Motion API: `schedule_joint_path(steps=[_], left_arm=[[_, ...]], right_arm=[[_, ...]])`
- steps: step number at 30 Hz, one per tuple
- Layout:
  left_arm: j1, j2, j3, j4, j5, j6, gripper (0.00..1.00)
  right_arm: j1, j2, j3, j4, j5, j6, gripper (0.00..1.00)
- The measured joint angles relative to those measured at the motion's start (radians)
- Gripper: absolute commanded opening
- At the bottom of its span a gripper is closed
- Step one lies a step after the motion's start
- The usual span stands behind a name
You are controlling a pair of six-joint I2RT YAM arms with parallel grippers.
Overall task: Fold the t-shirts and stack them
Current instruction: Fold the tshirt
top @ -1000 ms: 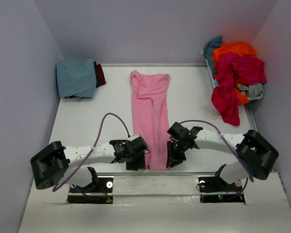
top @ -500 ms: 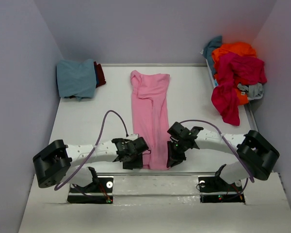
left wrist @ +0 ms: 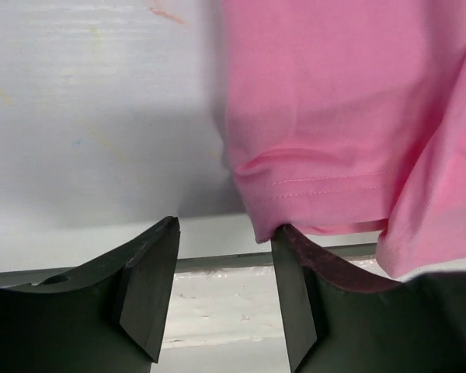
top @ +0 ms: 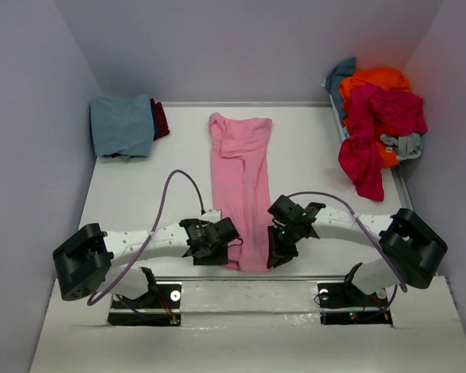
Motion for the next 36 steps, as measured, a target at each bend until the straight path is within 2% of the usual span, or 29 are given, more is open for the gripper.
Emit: schedule_joint_path(steps=[1, 6, 11, 20, 25, 31, 35, 36], left_arm=[[-0.001, -0.003, 0.005, 0.003, -0.006, 0.007, 0.69], [-0.004, -0.024, 0.008, 0.006, -0.028, 0.027, 0.71], [-0.004, -0.075, 0.008, 0.016, -0.029, 0.04, 0.78], [-0.015, -0.081, 0.008, 0.033, -0.027, 0.052, 0.79], [-0.016, -0.021, 0.008, 0.054, -0.009, 0.061, 0.8], [-0.016, 0.038, 0.008, 0.107, 0.012, 0.095, 0.8], [-0.016, 0.048, 0.01, 0.127, 0.019, 0.114, 0.73], [-0.014, 0.049, 0.01, 0.133, 0.021, 0.118, 0.64]], right_arm=[[0.0, 0.0, 0.0, 0.0, 0.0, 0.0, 0.2], [0.0, 0.005, 0.0, 0.003, -0.003, -0.006, 0.2], [0.0, 0.011, 0.0, 0.004, -0.007, -0.006, 0.2], [0.0, 0.013, -0.001, 0.007, -0.011, -0.006, 0.2], [0.0, 0.013, -0.001, 0.007, -0.012, -0.006, 0.2], [0.0, 0.008, -0.009, 0.009, -0.013, -0.006, 0.2], [0.0, -0.01, -0.029, 0.011, -0.014, -0.005, 0.2], [0.0, -0.014, -0.034, 0.011, -0.014, -0.005, 0.2]])
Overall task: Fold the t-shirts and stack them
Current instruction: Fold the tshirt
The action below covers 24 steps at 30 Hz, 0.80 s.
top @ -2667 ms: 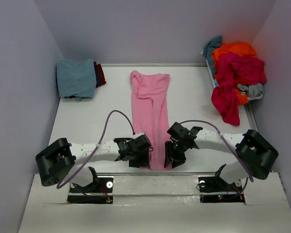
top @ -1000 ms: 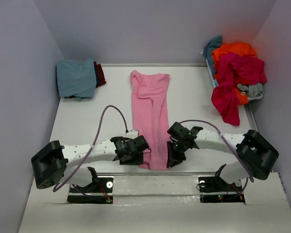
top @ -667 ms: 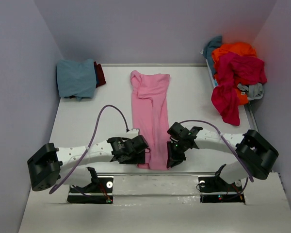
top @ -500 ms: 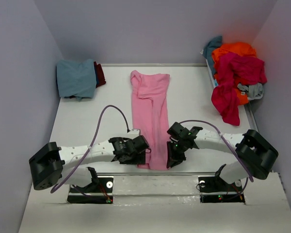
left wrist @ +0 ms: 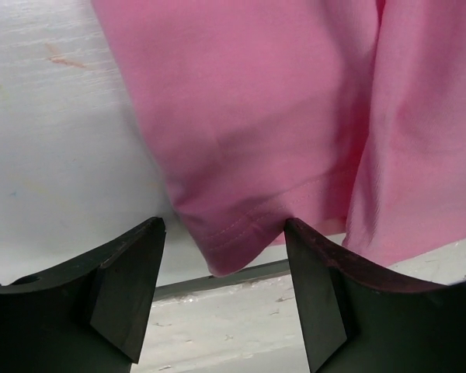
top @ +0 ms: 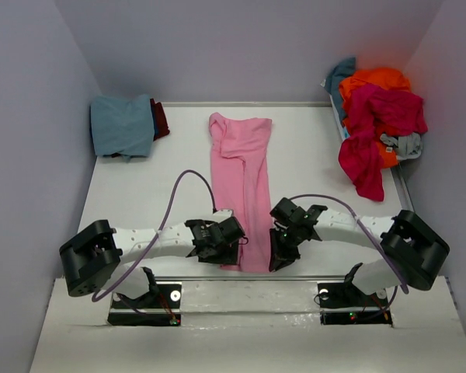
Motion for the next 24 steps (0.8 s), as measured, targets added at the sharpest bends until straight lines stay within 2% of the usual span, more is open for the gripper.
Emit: schedule_joint_path(steps=[2, 7, 13, 20, 24], left_arm=[[0.001, 0.001, 0.0, 0.01, 0.003, 0.005, 0.55], [0.005, 0.001, 0.0, 0.013, 0.007, 0.006, 0.48], [0.005, -0.023, -0.004, 0.007, 0.009, -0.016, 0.33], [0.005, -0.062, -0.018, -0.004, 0.011, -0.044, 0.07], [0.002, -0.068, -0.018, -0.017, 0.008, -0.058, 0.06]], right_arm=[[0.0, -0.005, -0.003, 0.0, 0.0, 0.002, 0.2], [0.0, -0.013, -0.014, 0.006, -0.001, 0.003, 0.2], [0.0, -0.013, -0.017, 0.008, -0.003, 0.006, 0.2], [0.0, -0.013, -0.016, 0.006, 0.0, 0.006, 0.2], [0.002, -0.014, -0.006, -0.004, 0.008, 0.003, 0.2]])
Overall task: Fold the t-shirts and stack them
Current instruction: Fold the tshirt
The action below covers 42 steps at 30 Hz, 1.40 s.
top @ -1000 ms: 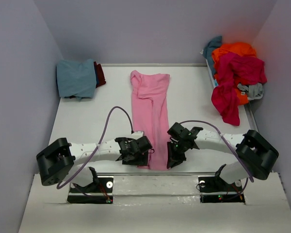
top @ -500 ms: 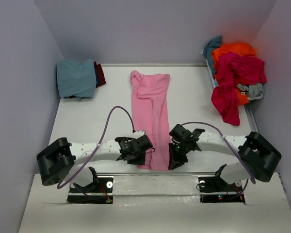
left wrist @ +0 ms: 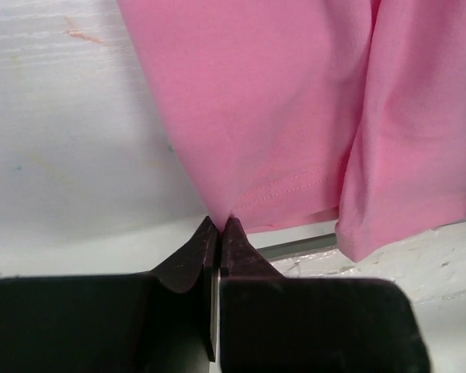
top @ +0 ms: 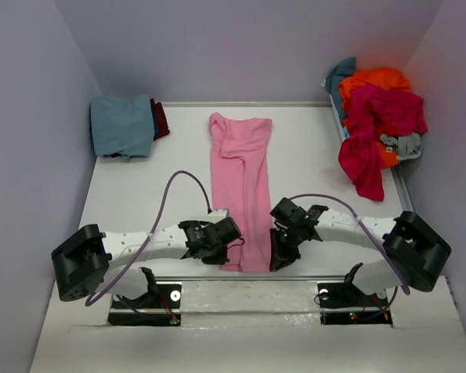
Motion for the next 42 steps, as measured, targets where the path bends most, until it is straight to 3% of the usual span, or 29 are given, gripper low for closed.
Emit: schedule_joint_path(steps=[12, 24, 31, 42], left_arm=[[-0.184, 0.004, 0.014, -0.08, -0.043, -0.093, 0.06], [-0.302, -0.038, 0.166, -0.277, -0.134, -0.244, 0.06], [-0.245, -0.055, 0.308, -0.381, -0.239, -0.239, 0.06], [0.026, -0.037, 0.344, -0.368, -0.311, -0.061, 0.06]], right_arm=[[0.063, -0.084, 0.077, -0.091, 0.05, -0.002, 0.2], [0.168, -0.212, 0.195, -0.248, 0.158, 0.054, 0.2], [0.169, -0.175, 0.387, -0.317, 0.314, 0.045, 0.2], [0.119, -0.001, 0.492, -0.321, 0.455, 0.005, 0.19]])
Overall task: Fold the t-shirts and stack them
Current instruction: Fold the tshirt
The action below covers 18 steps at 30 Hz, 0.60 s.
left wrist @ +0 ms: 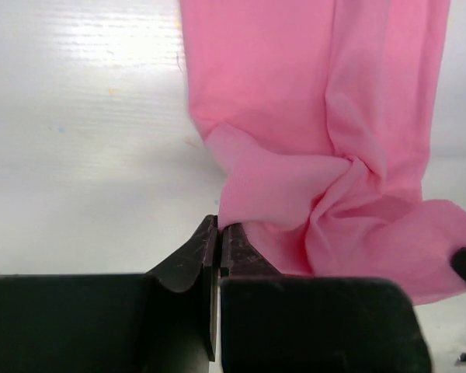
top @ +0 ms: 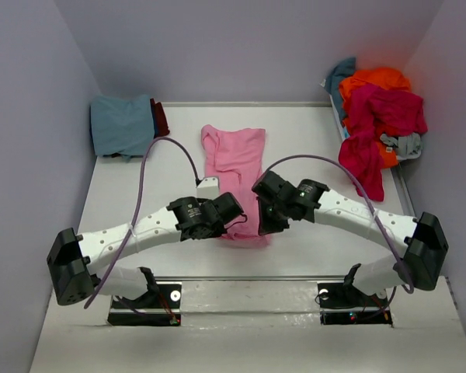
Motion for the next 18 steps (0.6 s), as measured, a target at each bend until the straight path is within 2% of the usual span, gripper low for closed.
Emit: schedule_joint_path(steps=[8, 18], left_arm=[[0.162, 0.082, 0.0, 0.115, -0.006, 0.177, 0.06], [0.206, 0.276, 0.077, 0.239, 0.013, 0.309, 0.06]], right_arm=[[-0.142, 0.056, 0.062, 0.022, 0.027, -0.051, 0.2], [-0.209, 0.281, 0.245, 0.05, 0.04, -0.138, 0.19]])
